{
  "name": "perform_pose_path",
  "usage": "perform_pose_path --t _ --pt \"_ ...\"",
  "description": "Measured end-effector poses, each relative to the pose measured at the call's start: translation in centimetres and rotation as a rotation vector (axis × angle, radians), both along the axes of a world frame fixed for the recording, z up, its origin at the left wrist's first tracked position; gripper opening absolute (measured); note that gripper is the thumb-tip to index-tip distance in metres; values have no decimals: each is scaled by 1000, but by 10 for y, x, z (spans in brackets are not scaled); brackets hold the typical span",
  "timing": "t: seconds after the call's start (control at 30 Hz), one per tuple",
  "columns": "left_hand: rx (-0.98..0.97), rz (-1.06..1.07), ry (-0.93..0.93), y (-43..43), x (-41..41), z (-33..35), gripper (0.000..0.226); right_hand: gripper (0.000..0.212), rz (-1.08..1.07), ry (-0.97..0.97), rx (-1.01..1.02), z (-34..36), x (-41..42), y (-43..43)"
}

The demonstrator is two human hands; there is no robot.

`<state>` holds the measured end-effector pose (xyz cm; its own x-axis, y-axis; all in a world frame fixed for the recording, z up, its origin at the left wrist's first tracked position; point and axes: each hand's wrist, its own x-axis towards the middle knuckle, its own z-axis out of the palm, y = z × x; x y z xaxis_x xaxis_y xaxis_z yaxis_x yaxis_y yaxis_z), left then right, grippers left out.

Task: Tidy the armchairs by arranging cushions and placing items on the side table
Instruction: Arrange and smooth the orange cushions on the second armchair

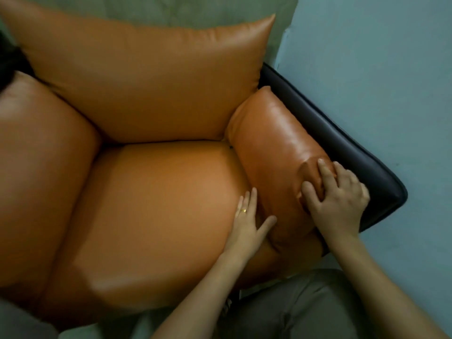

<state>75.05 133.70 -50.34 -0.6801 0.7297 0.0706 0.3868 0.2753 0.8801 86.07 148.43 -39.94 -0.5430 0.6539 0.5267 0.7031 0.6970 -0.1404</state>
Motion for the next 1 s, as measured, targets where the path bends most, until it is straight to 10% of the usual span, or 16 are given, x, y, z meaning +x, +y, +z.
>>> perform_pose_path --t 0.17,0.6,0.83,1.0 --pt "-123 177 181 -90 -10 -6 72 73 -53 58 -91 9 4 -60" --pt "-586 391 528 -293 -29 -29 56 55 666 -301 -355 -86 -70 -254" --pt "-583 471 370 -379 27 -73 63 57 830 -427 -345 -127 -86 -332" --pt "-141 857 428 -400 14 -59 70 64 868 -484 -251 -130 -98 -356"
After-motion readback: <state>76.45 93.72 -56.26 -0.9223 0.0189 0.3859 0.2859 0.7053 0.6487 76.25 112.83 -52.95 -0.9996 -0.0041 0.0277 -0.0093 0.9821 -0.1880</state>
